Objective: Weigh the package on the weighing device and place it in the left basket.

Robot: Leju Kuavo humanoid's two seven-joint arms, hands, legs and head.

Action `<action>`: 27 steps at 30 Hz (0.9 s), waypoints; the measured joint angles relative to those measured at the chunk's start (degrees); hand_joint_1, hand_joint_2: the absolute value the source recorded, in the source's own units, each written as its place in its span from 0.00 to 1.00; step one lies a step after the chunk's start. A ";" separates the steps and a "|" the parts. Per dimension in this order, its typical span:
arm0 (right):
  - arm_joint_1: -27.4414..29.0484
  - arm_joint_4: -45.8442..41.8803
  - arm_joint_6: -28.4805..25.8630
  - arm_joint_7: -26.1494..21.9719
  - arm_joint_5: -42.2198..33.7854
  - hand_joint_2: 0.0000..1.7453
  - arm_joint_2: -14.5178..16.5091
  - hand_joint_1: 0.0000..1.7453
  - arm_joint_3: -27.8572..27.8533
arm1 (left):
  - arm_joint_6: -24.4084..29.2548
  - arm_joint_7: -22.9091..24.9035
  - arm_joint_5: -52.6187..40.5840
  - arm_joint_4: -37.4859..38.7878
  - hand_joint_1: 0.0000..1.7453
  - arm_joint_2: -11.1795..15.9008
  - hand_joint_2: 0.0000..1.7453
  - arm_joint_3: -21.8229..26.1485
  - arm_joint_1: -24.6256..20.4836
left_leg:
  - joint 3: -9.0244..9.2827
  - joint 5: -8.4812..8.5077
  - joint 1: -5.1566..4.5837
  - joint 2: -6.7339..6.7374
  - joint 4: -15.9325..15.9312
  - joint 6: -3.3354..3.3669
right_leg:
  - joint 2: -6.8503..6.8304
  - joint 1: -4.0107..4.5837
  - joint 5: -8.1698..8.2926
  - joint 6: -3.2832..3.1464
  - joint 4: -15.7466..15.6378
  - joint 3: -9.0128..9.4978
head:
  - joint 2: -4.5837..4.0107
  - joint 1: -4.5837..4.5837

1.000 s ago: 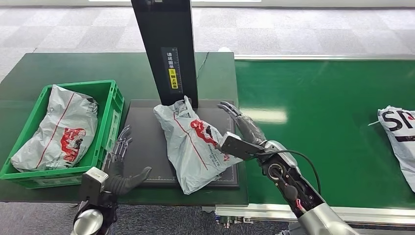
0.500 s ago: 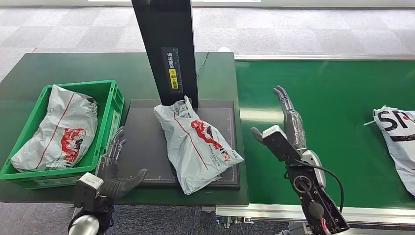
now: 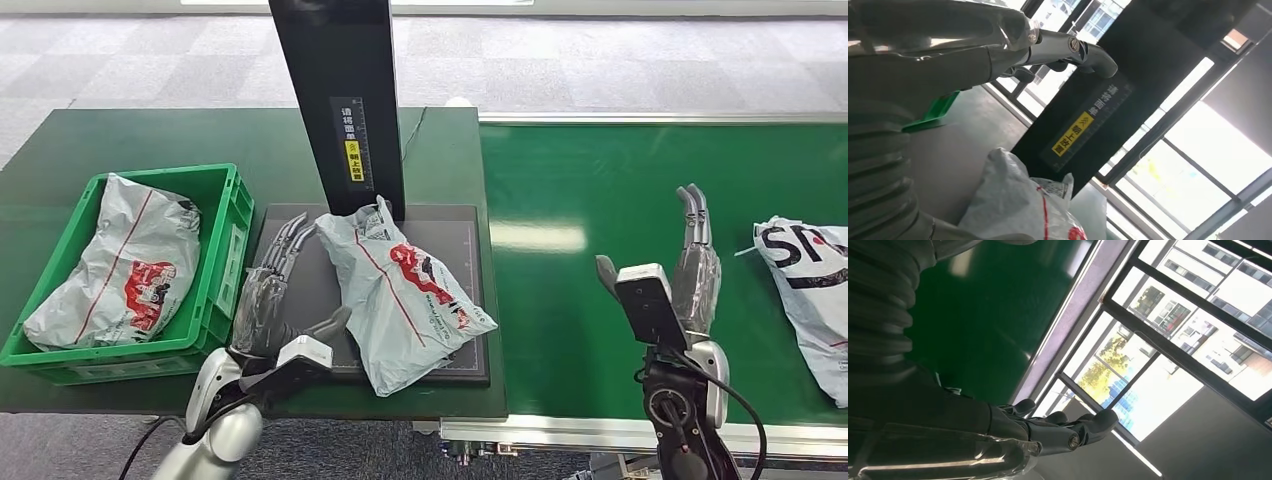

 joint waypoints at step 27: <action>0.38 -2.78 2.95 -0.40 1.52 1.00 1.01 0.00 -1.81 | -13.57 13.91 -17.78 18.01 0.00 -0.01 1.00 -11.73 -8.01 | -0.04 0.04 0.00 0.00 -0.01 0.04 | 0.01 0.00 0.02 0.02 0.00 -0.06 | 0.01 -0.01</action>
